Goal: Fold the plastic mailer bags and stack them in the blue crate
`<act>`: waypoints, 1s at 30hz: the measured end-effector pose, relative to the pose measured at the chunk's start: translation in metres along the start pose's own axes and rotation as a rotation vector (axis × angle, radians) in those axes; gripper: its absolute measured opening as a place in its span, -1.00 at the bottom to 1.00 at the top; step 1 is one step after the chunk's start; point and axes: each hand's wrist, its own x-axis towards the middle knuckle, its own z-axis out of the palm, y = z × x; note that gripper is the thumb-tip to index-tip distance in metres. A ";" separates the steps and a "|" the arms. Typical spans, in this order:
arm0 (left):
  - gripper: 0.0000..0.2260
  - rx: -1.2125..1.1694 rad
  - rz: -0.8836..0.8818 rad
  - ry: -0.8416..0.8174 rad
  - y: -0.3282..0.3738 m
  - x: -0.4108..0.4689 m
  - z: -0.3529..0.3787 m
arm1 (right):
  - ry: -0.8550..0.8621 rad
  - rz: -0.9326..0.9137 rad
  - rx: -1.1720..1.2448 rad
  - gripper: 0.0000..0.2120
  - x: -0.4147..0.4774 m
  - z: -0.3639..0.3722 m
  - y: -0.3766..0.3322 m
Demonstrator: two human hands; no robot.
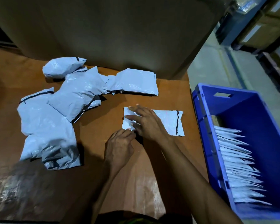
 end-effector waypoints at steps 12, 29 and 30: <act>-0.52 0.043 0.032 -0.058 -0.003 0.000 -0.002 | -0.049 0.188 0.290 -0.64 -0.009 -0.008 0.027; -0.38 0.221 0.153 -0.260 -0.005 0.063 0.046 | 0.040 0.432 -0.165 -0.38 -0.067 -0.009 0.040; -0.38 0.229 0.138 -0.281 -0.006 0.065 0.049 | 0.029 0.435 -0.164 -0.37 -0.067 -0.007 0.041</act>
